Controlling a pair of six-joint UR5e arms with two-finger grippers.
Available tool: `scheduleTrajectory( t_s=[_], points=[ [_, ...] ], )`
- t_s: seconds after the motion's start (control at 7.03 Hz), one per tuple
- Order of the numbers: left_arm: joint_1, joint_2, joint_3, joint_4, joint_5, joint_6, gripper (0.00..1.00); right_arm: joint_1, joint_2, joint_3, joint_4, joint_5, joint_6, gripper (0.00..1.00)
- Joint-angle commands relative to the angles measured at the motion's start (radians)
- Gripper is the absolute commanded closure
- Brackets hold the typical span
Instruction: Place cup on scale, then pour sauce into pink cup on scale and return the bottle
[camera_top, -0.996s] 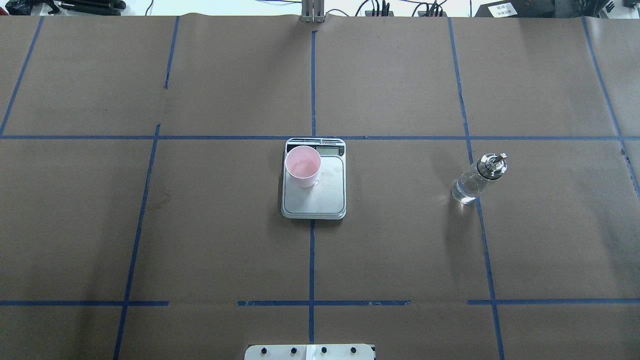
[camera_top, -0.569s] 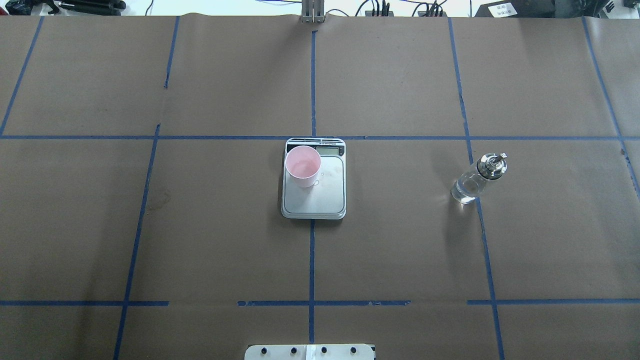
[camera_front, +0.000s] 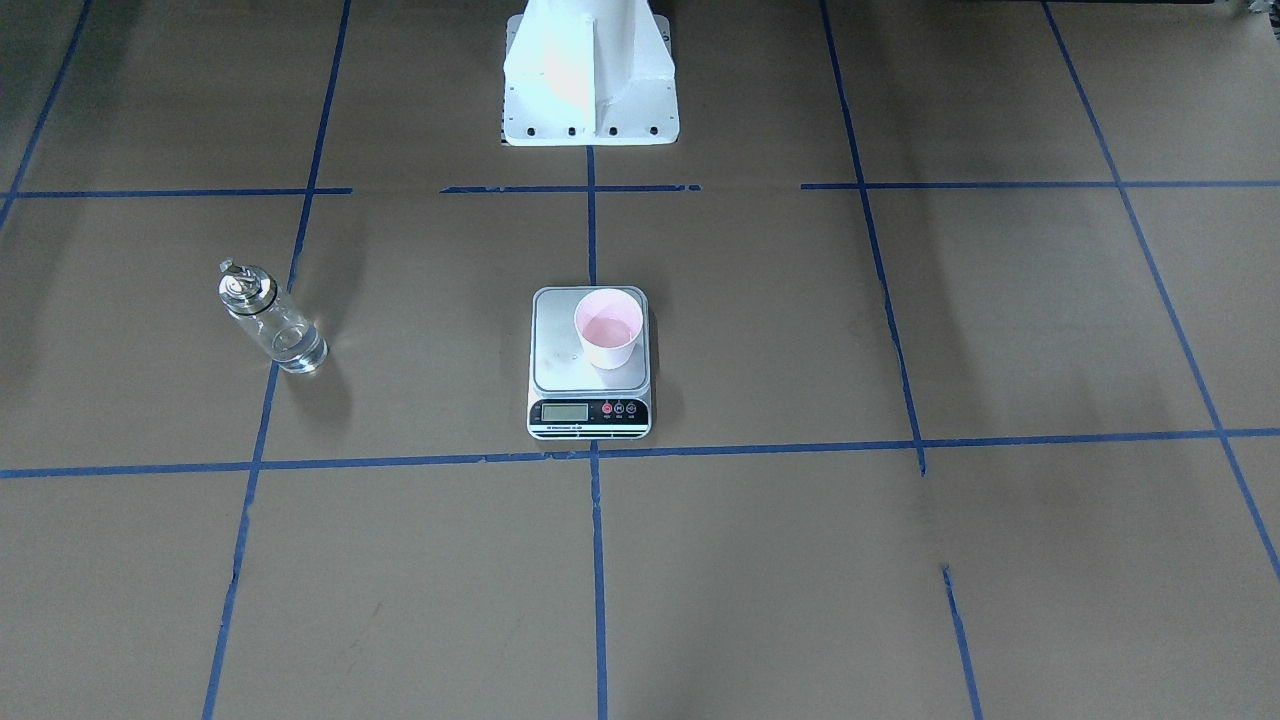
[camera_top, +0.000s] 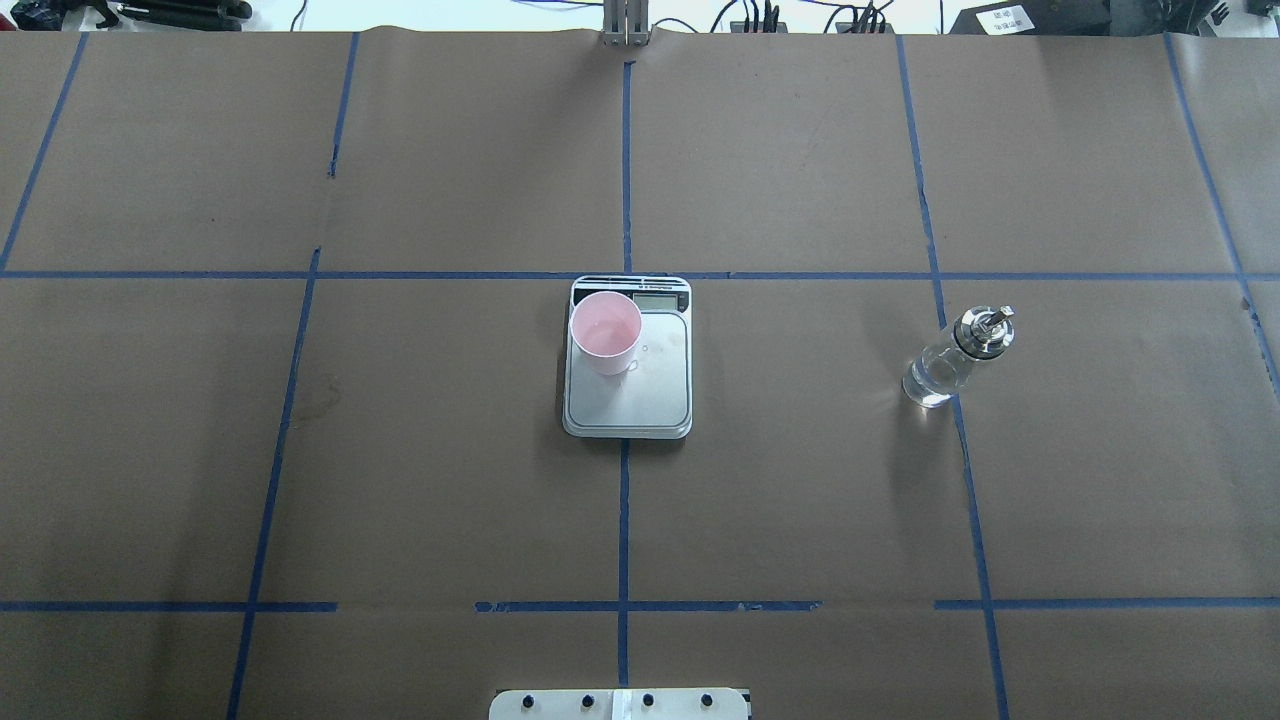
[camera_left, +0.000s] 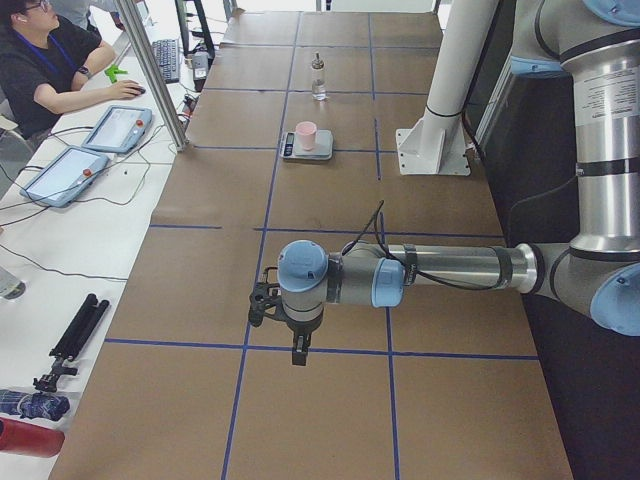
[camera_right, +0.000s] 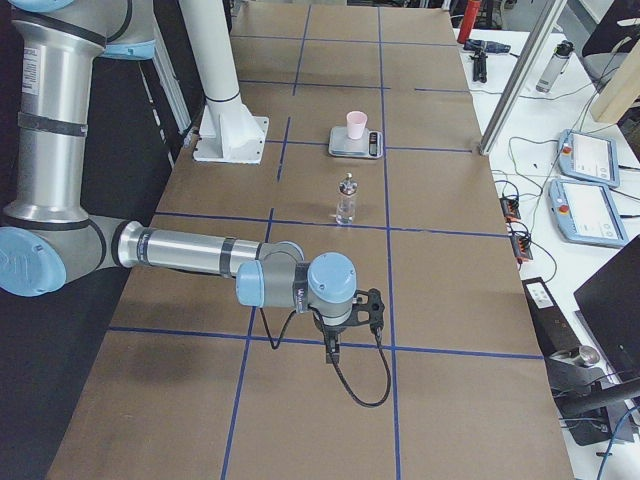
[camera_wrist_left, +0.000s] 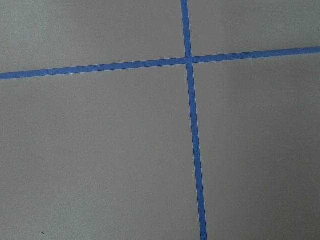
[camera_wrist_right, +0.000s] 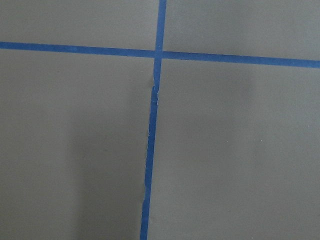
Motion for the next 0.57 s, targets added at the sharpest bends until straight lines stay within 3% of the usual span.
scheduleTrajectory(
  t_s=[0.0, 0.43],
  points=[
    [0.002, -0.001, 0.004, -0.008, -0.002, 0.002, 0.0, 0.001, -0.01, 0.001, 0.04, 0.003, -0.008, 0.0],
    [0.002, -0.001, 0.001, -0.004, 0.001, 0.001, 0.0, 0.001, -0.023, 0.004, 0.041, 0.014, -0.008, 0.0]
  ],
)
